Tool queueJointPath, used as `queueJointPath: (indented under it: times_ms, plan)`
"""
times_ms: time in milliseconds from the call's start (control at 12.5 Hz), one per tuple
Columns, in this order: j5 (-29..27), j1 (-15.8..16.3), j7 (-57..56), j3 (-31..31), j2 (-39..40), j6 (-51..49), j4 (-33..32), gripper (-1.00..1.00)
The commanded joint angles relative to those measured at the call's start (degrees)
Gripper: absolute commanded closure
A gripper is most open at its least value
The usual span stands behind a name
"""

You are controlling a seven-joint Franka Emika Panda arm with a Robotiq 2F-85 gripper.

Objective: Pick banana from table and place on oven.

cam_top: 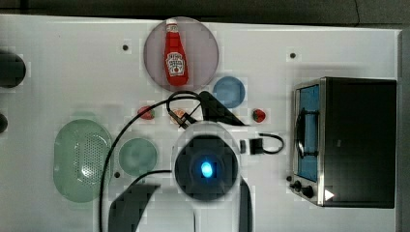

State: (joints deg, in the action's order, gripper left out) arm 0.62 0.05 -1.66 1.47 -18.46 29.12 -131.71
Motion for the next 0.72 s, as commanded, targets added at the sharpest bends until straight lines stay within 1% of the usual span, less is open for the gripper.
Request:
queueJointPath:
  times_ms: [80,240,400,480,720]
  plan:
    - [-0.2,-0.7,1.9,-0.7,-3.1,-10.5,6.4,0.5]
    - [-0.2,-0.8,1.9,-1.6,-4.7,-18.2,9.9,0.5]
    - [-0.1,-1.4,1.6,-4.2,-4.3,-19.3,11.5,0.5]
    - [-0.1,-1.7,-0.1,-6.2,-4.0,-19.1,11.6,0.5]
    - [0.4,-2.7,-11.3,-15.0,-1.2,-18.4,11.8,0.5]
